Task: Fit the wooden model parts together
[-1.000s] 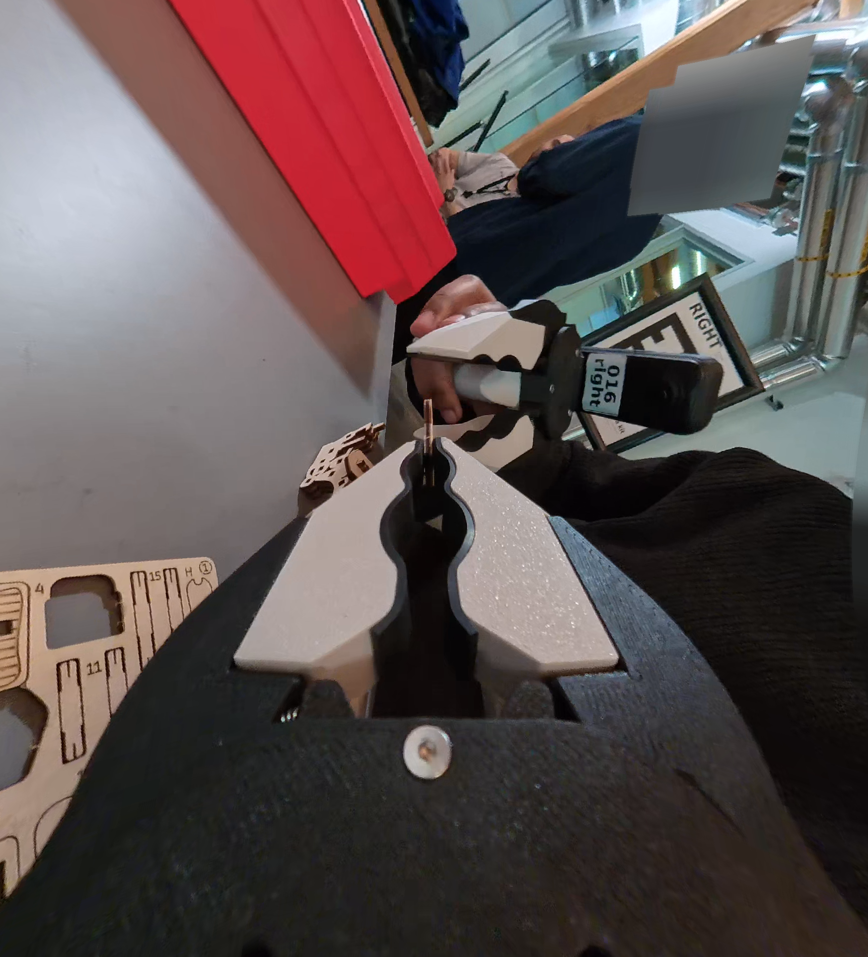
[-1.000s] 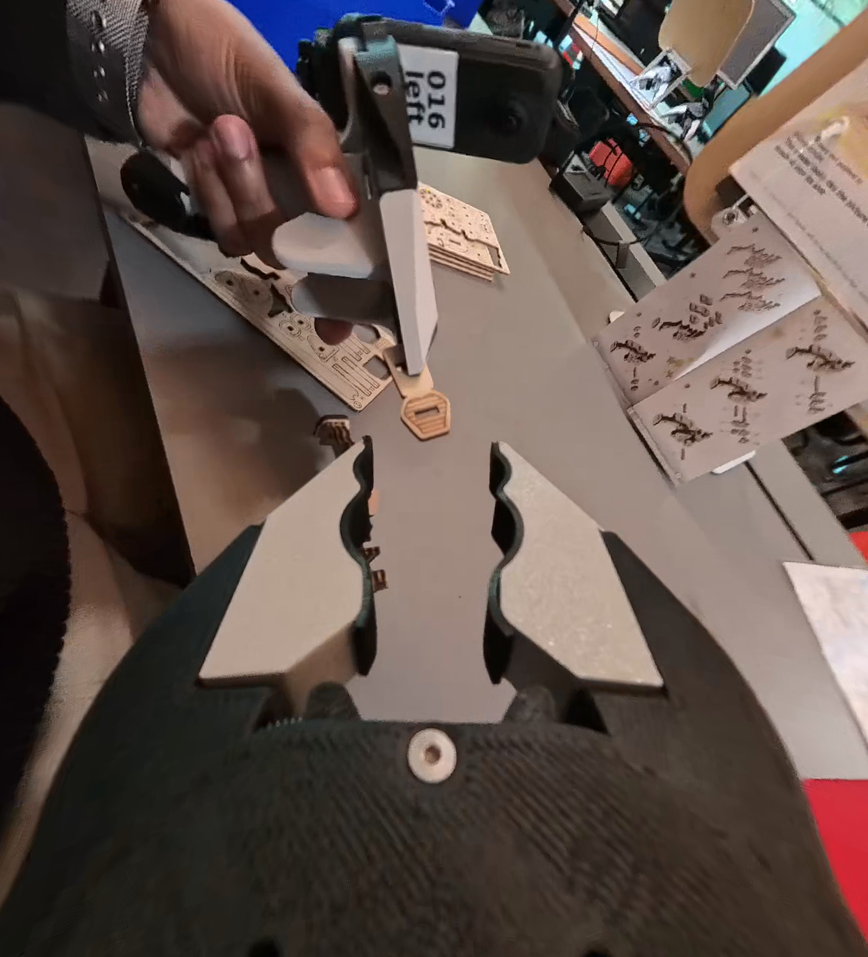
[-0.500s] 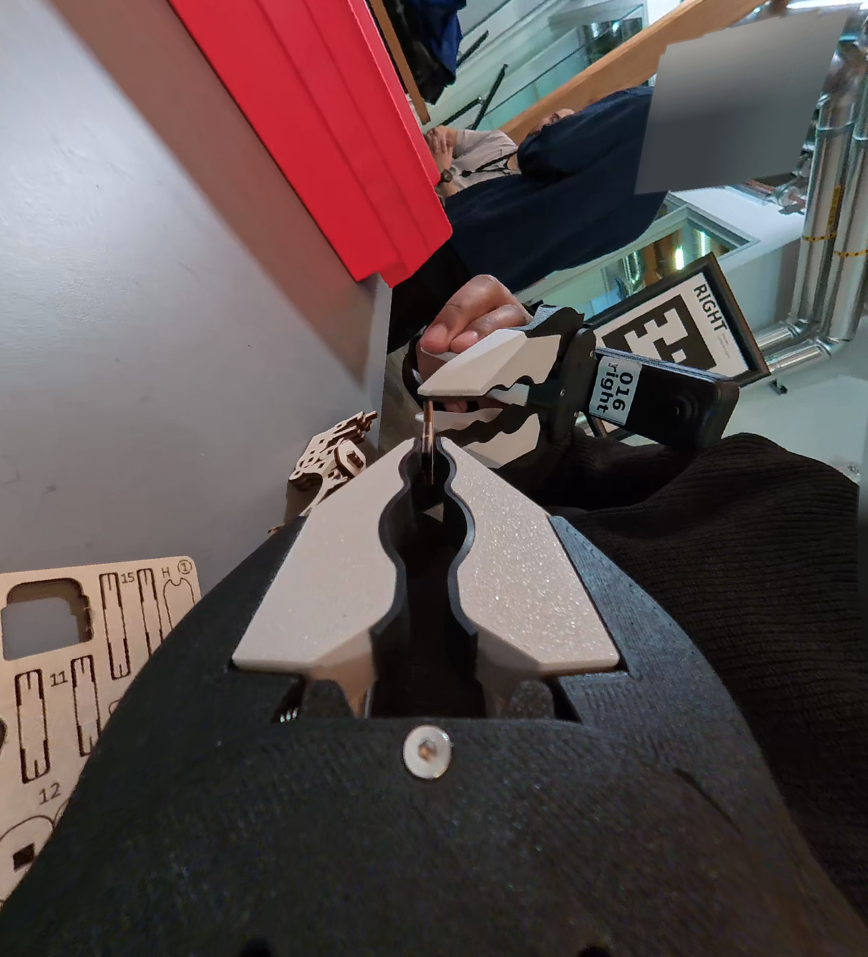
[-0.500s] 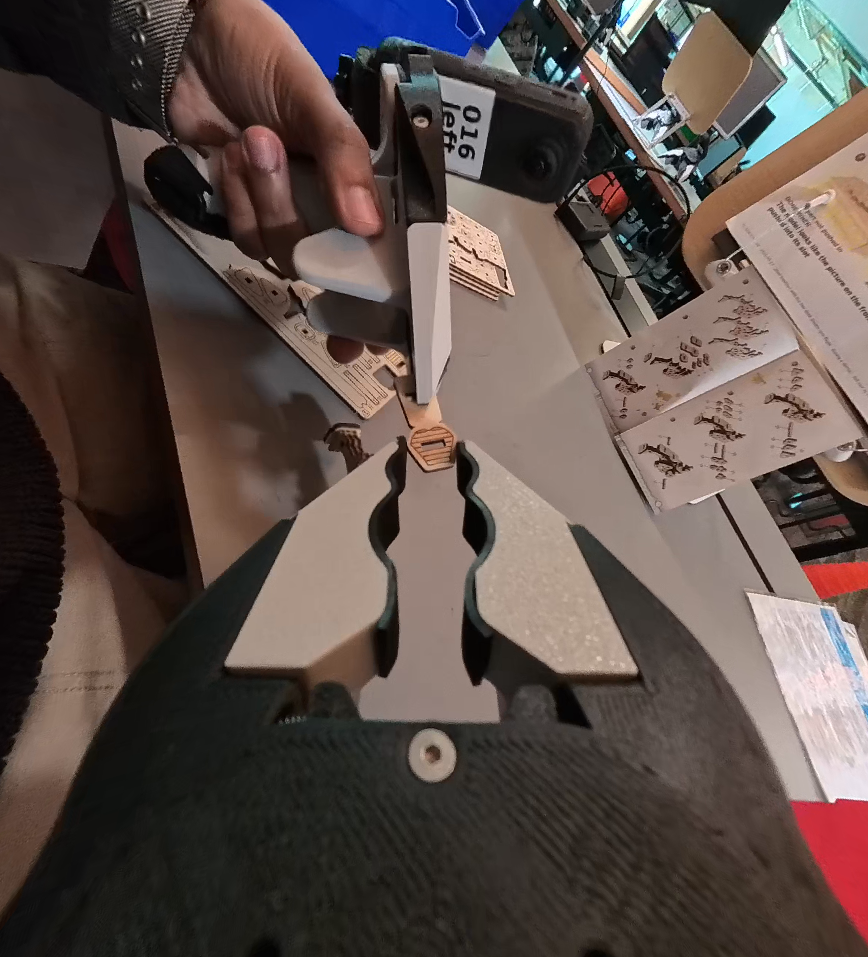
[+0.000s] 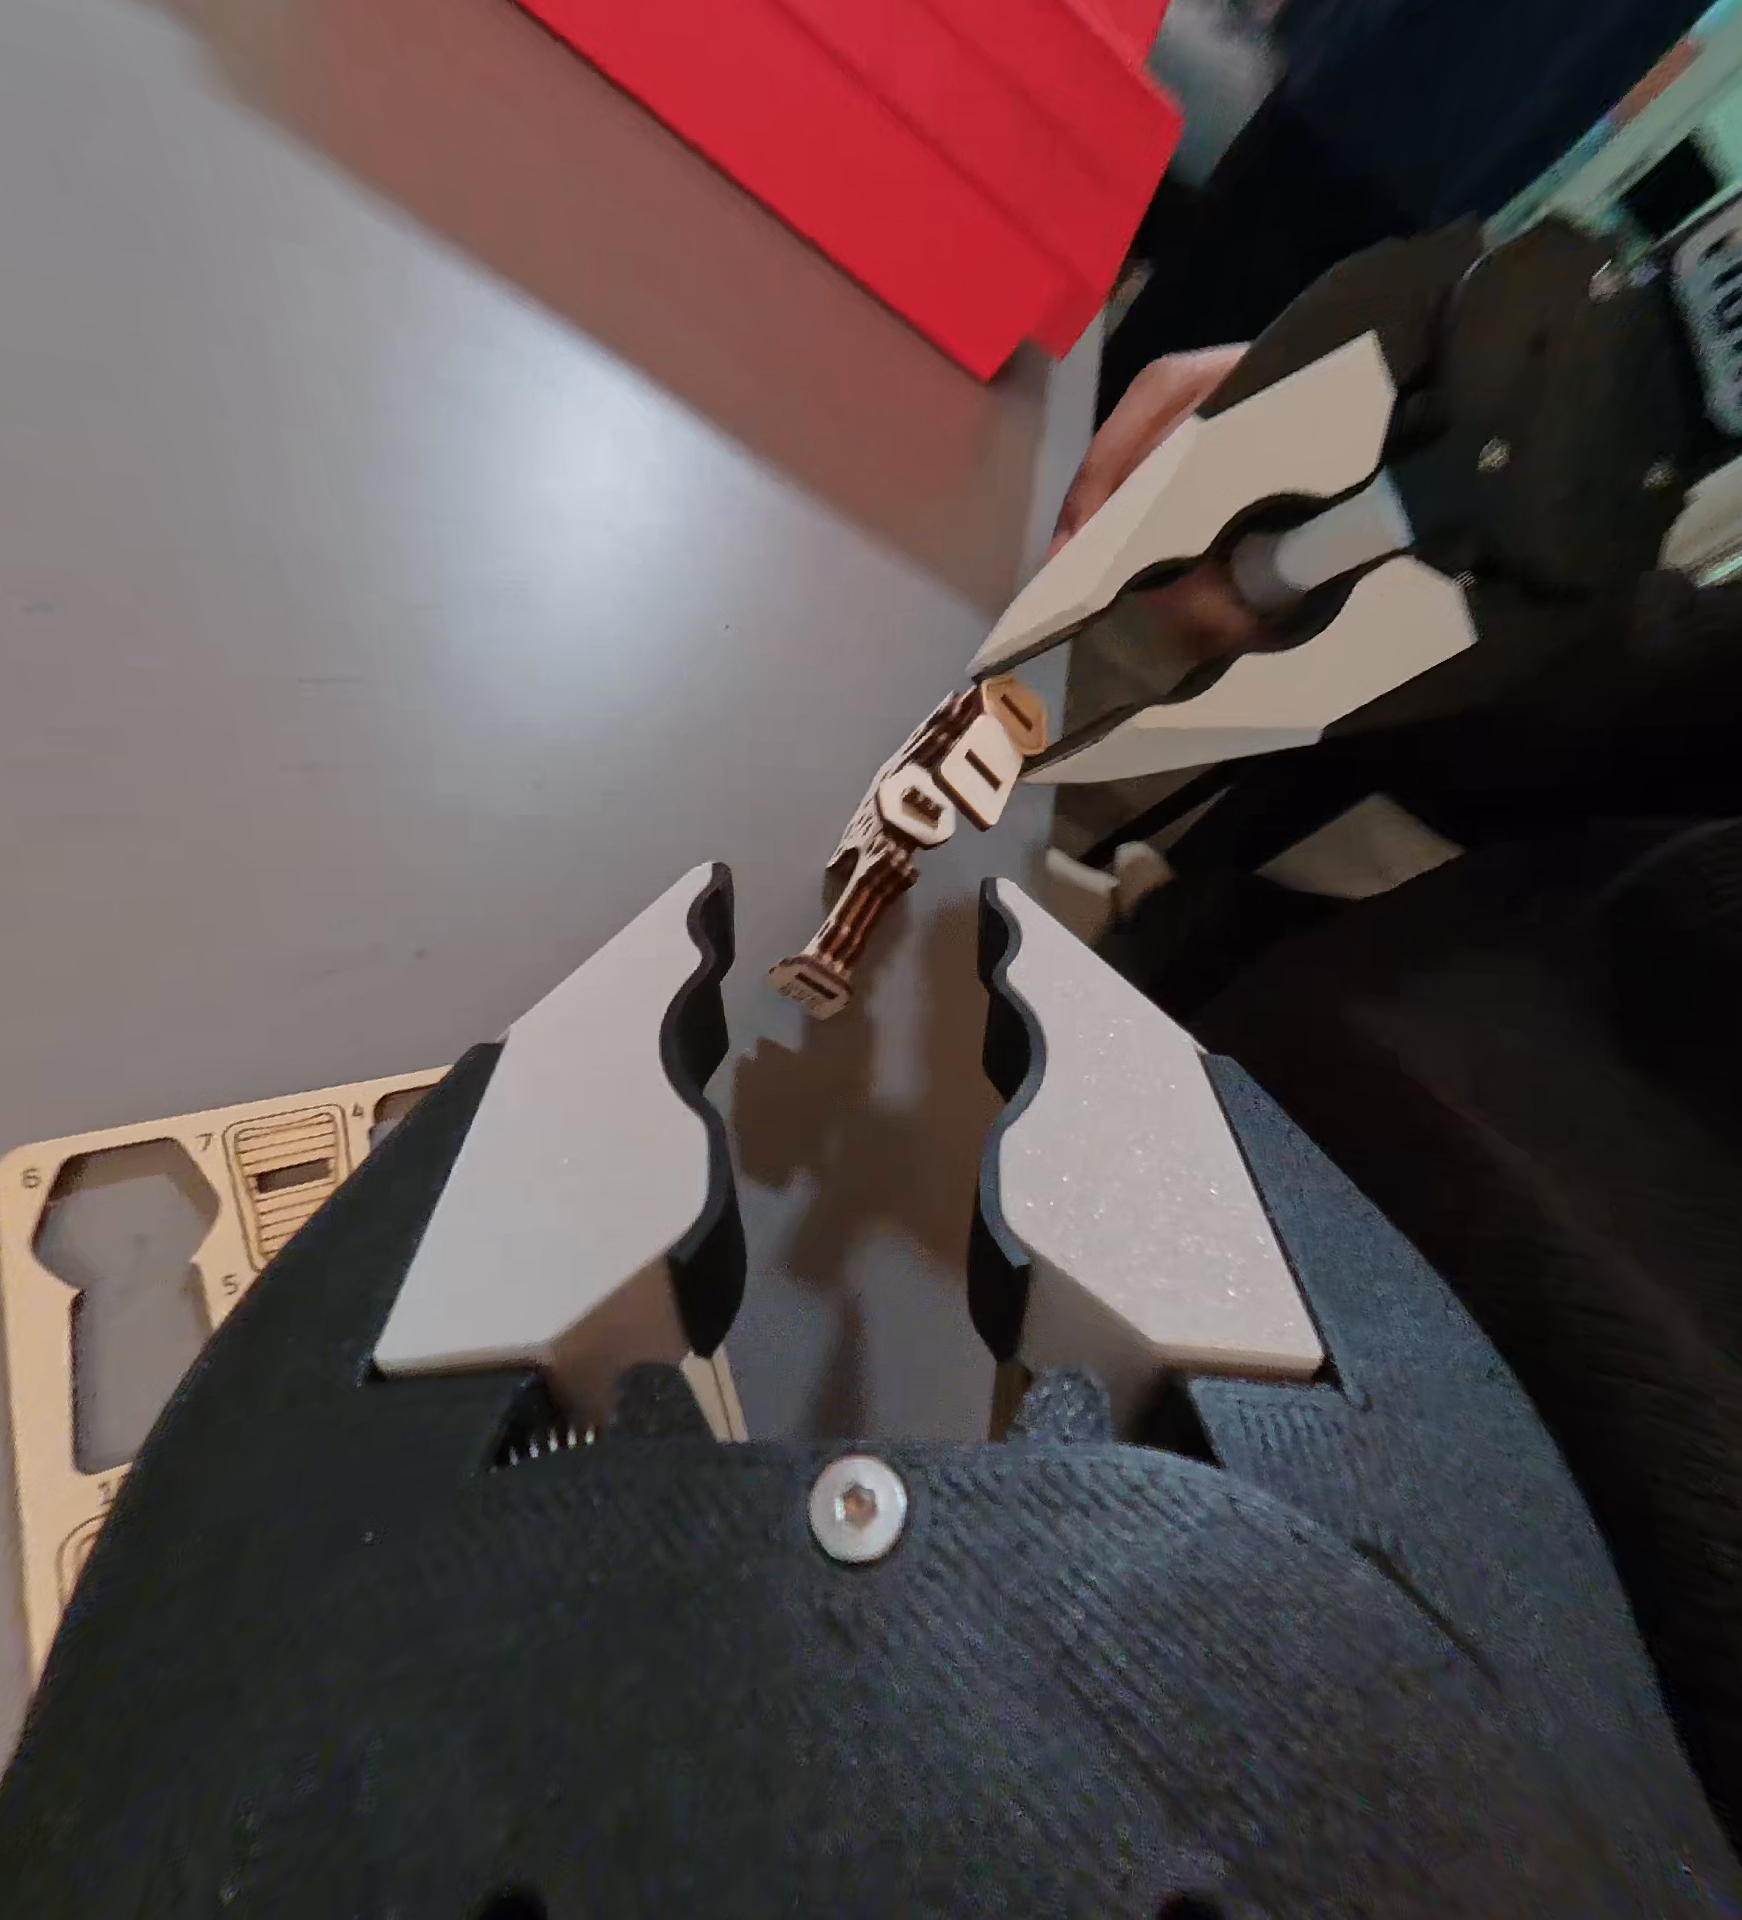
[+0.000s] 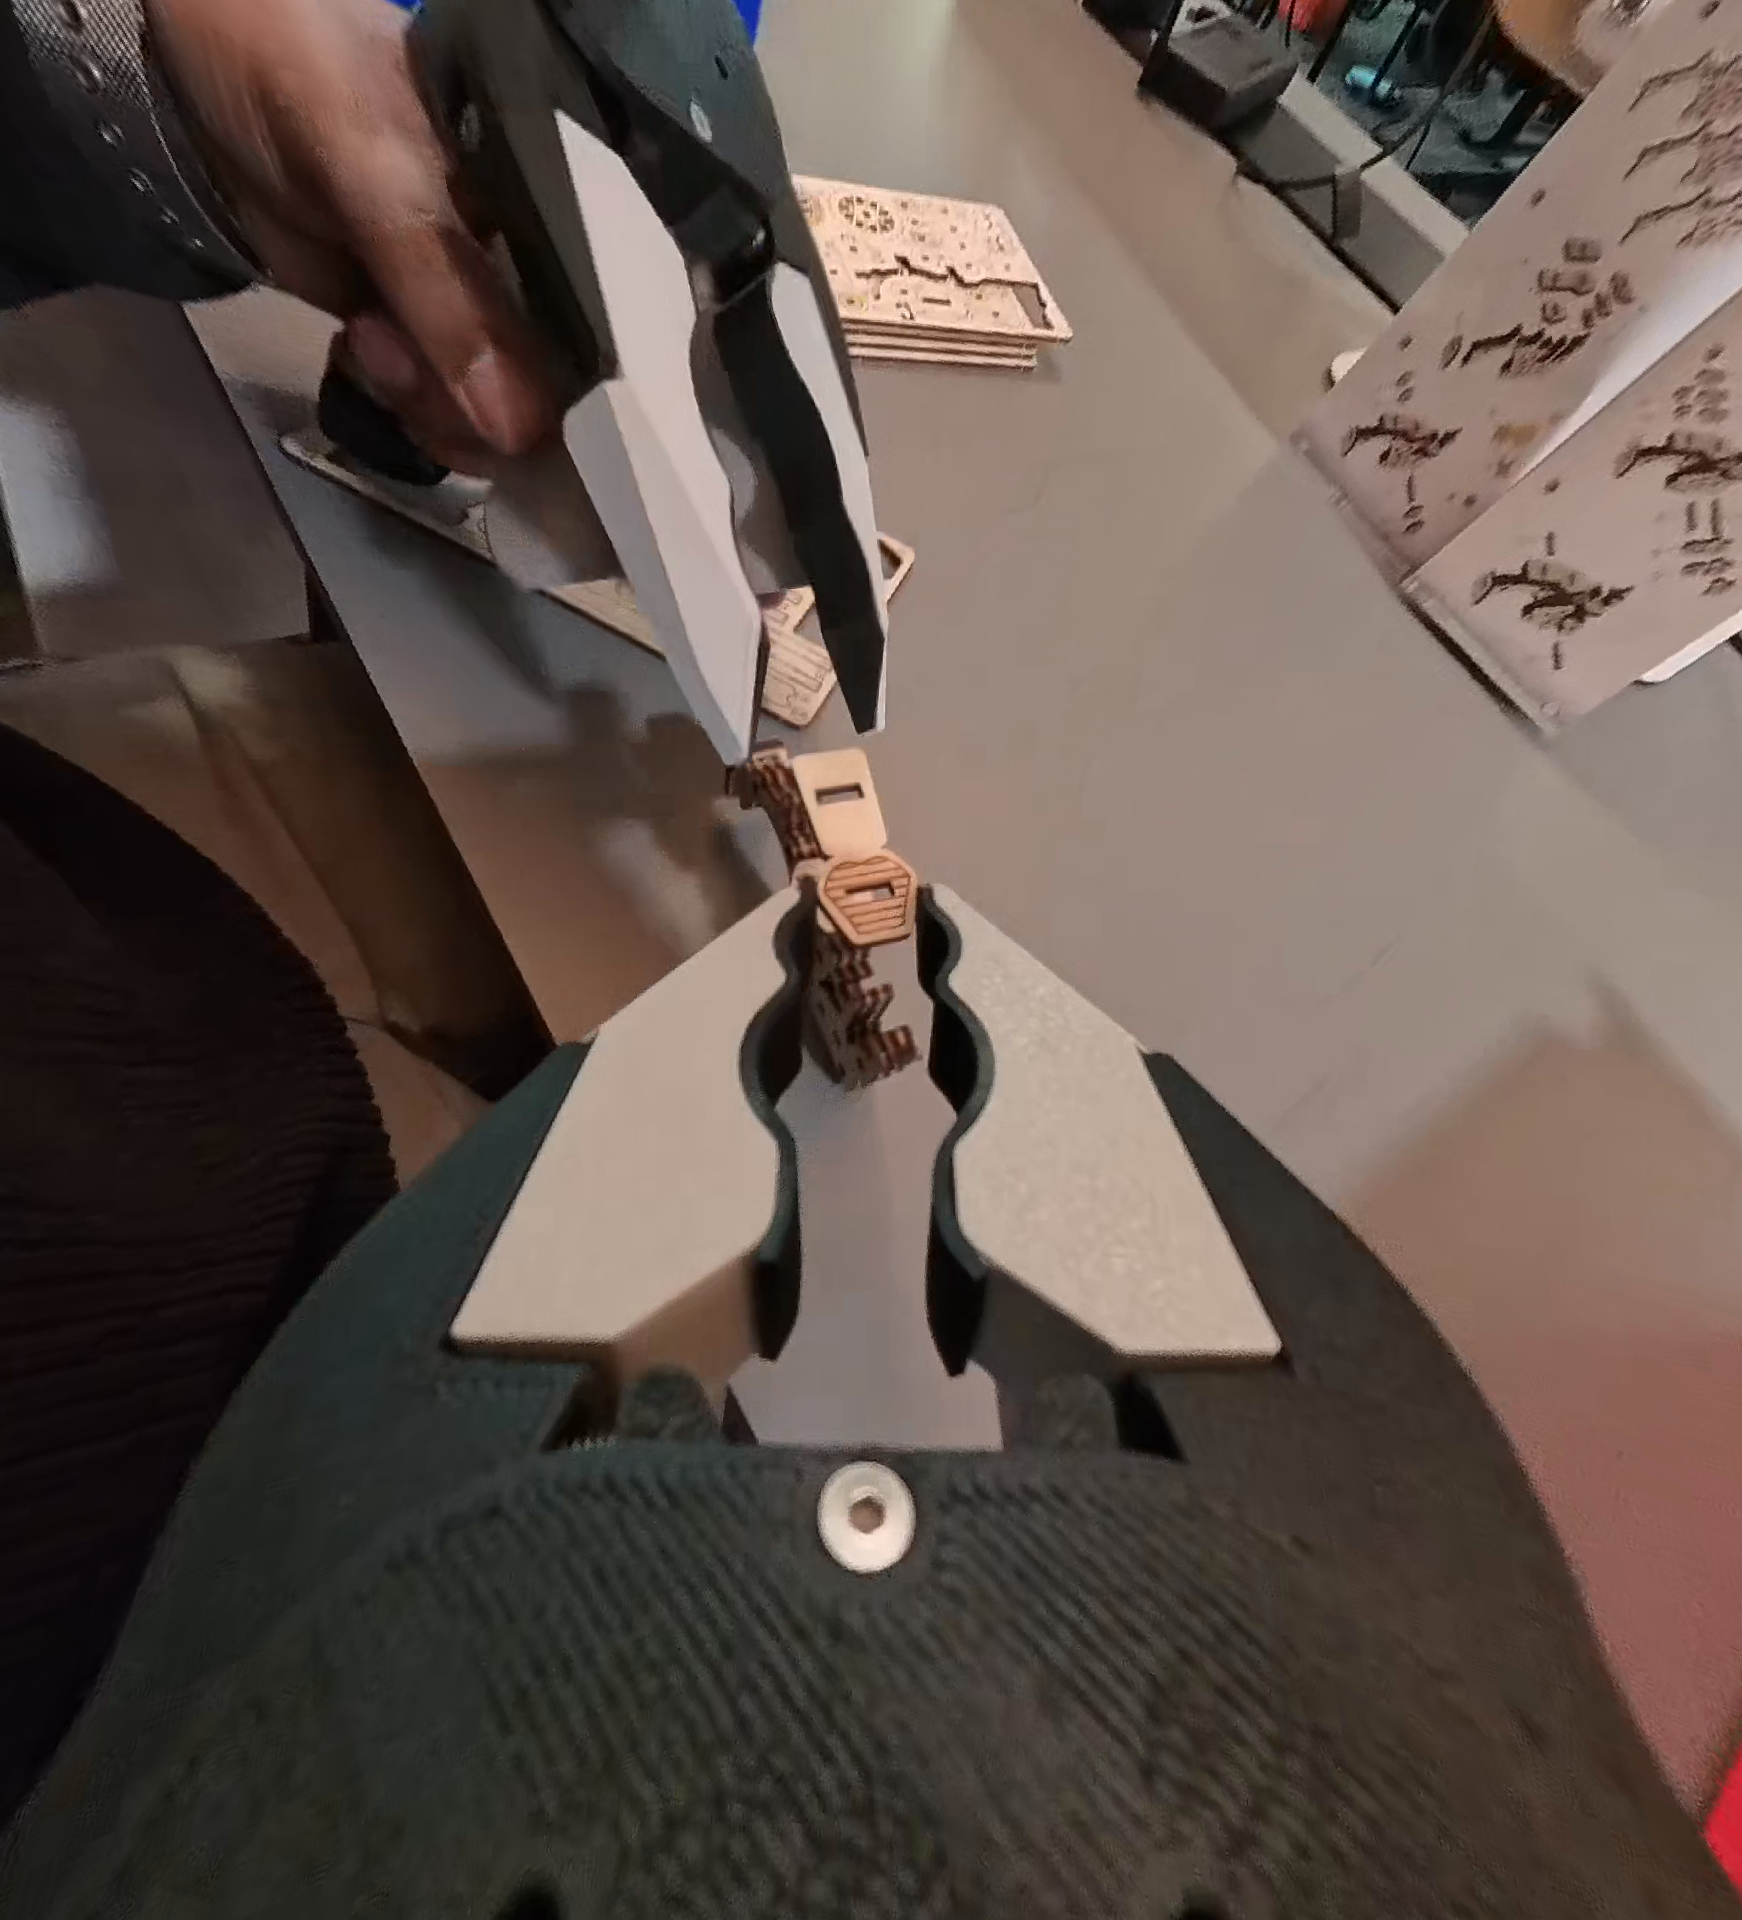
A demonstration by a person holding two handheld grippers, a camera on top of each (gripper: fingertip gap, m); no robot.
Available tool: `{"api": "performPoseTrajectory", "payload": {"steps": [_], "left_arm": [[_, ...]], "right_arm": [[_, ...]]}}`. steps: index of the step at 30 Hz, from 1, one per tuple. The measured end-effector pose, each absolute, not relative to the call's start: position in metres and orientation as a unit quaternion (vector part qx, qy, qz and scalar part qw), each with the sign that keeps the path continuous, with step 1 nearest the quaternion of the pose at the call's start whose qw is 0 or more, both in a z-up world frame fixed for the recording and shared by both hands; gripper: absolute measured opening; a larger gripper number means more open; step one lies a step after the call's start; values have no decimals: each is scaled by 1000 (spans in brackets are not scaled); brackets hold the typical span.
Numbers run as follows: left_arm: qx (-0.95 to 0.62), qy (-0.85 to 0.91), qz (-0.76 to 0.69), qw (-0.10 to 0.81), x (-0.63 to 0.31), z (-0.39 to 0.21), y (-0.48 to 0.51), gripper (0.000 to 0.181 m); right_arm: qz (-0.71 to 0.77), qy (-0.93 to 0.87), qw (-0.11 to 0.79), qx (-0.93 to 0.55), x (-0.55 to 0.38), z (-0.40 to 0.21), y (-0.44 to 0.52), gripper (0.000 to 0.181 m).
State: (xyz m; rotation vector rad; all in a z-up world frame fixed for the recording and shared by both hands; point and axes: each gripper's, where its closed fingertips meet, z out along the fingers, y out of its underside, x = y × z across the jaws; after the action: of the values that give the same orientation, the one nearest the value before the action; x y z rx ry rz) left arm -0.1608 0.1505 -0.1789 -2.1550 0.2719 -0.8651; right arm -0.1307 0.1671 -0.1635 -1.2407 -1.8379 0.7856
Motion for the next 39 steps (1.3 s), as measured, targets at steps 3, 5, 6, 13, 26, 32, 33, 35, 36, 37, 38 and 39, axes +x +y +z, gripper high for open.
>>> {"api": "performPoseTrajectory", "payload": {"steps": [3,5,6,13,26,32,33,35,36,37,38,39], "left_arm": [[-861,130,-305,387,-159,-187,150,46],[-864,145,-289,386,-158,-190,150,45],[-866,153,-279,385,-157,-193,150,45],[-856,164,-295,392,-155,-189,147,44],[-752,28,-417,510,-215,-132,157,42],[-775,58,-412,476,-196,-149,157,41],[-780,66,-408,469,-192,-153,156,41],[-790,83,-402,456,-184,-159,154,42],[-794,93,-397,451,-180,-162,153,42],[-799,104,-391,445,-176,-165,152,42],[-805,114,-381,440,-172,-168,152,42],[-810,124,-371,436,-169,-171,151,42]], "right_arm": [[317,-722,375,-488,-132,-167,165,18],[332,-718,365,-491,-132,-167,163,18],[338,-716,362,-493,-132,-167,163,18],[356,-694,376,-500,-132,-157,177,18],[483,-570,380,-545,-131,-124,209,18],[479,-597,362,-532,-135,-134,189,18],[472,-606,363,-529,-136,-136,186,18],[450,-626,367,-520,-136,-143,182,18],[438,-637,369,-516,-137,-146,180,18],[426,-649,369,-511,-137,-150,177,18],[415,-660,368,-507,-137,-154,174,18],[404,-671,366,-503,-137,-157,171,18]]}}
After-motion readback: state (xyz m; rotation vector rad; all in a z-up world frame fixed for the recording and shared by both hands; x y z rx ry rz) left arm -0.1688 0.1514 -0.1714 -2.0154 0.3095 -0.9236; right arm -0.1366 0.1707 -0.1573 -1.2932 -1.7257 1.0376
